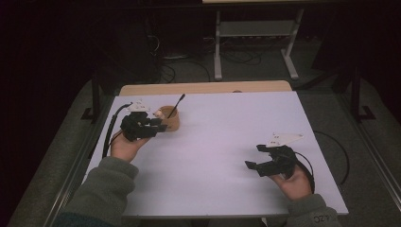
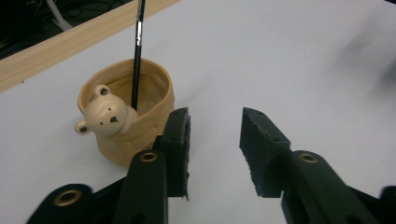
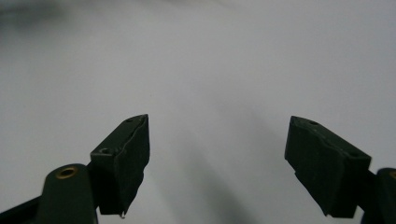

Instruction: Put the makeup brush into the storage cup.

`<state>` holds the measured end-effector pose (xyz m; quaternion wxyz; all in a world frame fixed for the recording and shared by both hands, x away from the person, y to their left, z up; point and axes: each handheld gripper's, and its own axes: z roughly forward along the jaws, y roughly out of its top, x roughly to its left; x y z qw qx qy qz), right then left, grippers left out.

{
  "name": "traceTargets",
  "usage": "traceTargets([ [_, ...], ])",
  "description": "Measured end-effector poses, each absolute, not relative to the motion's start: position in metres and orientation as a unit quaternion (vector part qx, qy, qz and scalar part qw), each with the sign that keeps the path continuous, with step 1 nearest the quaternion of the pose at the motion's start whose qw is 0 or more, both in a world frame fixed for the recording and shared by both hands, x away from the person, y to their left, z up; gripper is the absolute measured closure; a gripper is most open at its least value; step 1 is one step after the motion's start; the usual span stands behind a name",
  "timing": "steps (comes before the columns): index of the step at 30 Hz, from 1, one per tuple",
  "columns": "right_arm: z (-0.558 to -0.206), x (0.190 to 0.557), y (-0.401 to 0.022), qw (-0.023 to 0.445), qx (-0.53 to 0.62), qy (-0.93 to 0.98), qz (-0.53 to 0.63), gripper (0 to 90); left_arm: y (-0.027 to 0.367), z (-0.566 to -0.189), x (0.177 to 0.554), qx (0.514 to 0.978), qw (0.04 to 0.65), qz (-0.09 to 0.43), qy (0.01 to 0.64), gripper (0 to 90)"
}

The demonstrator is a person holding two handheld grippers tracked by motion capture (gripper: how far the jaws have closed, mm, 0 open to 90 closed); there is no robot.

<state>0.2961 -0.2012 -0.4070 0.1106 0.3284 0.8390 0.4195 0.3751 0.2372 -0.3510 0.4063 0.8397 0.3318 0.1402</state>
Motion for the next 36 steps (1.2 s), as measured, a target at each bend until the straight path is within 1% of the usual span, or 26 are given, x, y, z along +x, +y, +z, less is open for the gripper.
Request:
traceTargets([
  [9, -0.408, 0.295, -0.2, 0.111, 0.331, 0.839, 0.417, 21.3, 0.244, -0.358, 0.361, 0.843, 0.4, 0.14, 0.331, 50.6],
  [10, -0.409, 0.296, -0.2, 0.112, 0.33, 0.84, 0.417, 21.3, 0.243, -0.359, 0.359, 0.838, 0.408, 0.139, 0.336, 49.6],
  [14, -0.409, 0.295, -0.2, 0.113, 0.329, 0.84, 0.416, 21.4, 0.244, -0.361, 0.353, 0.84, 0.409, 0.138, 0.33, 47.4],
  [27, -0.409, 0.293, -0.201, 0.115, 0.331, 0.838, 0.417, 21.1, 0.244, -0.366, 0.334, 0.831, 0.426, 0.133, 0.331, 43.0],
  [36, -0.409, 0.293, -0.201, 0.116, 0.332, 0.837, 0.419, 21.1, 0.24, -0.37, 0.319, 0.835, 0.423, 0.14, 0.323, 41.1],
])
